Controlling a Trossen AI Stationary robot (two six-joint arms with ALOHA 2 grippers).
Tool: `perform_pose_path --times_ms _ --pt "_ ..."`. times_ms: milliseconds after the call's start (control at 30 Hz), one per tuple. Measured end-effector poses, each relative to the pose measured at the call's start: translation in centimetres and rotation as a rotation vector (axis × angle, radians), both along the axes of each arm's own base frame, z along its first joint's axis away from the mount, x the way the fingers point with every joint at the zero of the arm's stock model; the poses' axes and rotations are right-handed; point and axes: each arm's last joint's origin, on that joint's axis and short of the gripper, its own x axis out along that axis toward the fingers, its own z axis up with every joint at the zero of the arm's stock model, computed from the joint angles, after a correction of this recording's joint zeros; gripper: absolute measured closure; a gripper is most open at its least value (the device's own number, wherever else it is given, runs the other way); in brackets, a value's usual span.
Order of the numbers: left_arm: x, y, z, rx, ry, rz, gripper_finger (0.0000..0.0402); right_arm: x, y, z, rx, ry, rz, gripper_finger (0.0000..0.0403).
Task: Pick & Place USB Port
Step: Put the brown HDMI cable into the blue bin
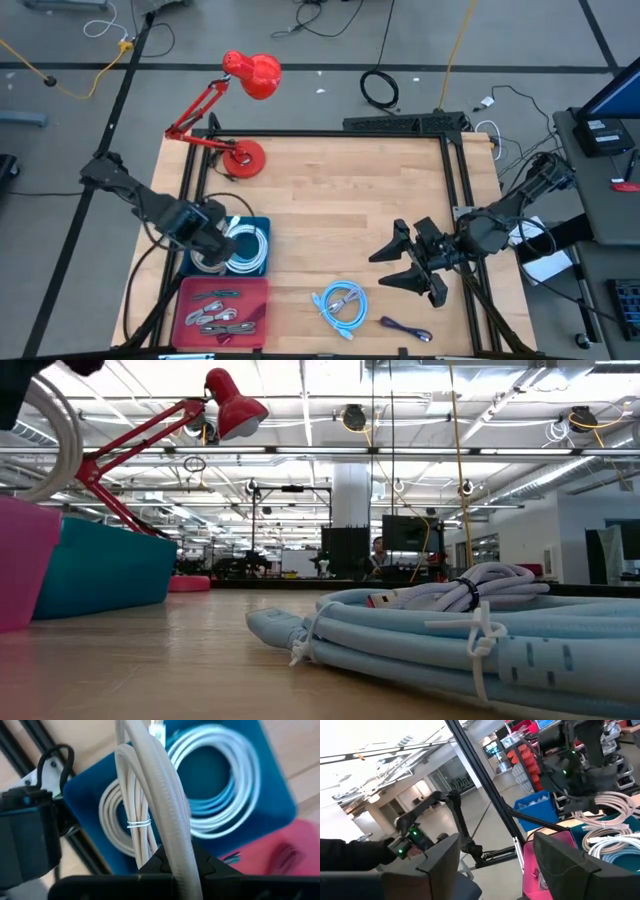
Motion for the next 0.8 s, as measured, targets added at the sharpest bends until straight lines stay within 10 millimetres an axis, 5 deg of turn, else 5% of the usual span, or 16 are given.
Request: perform_pose_path --times_ms 400,800 --pt "1.3 -0.9 -3.6 0.028 0.201 -0.028 0.0398 0.0 0.1 -0.1 0.012 0.011 0.024 0.0161" --pt "0.6 -1.3 -7.5 0.026 0.416 -0.045 0.0398 0.0 0.1 -0.1 0.013 0.011 0.025 0.0161"
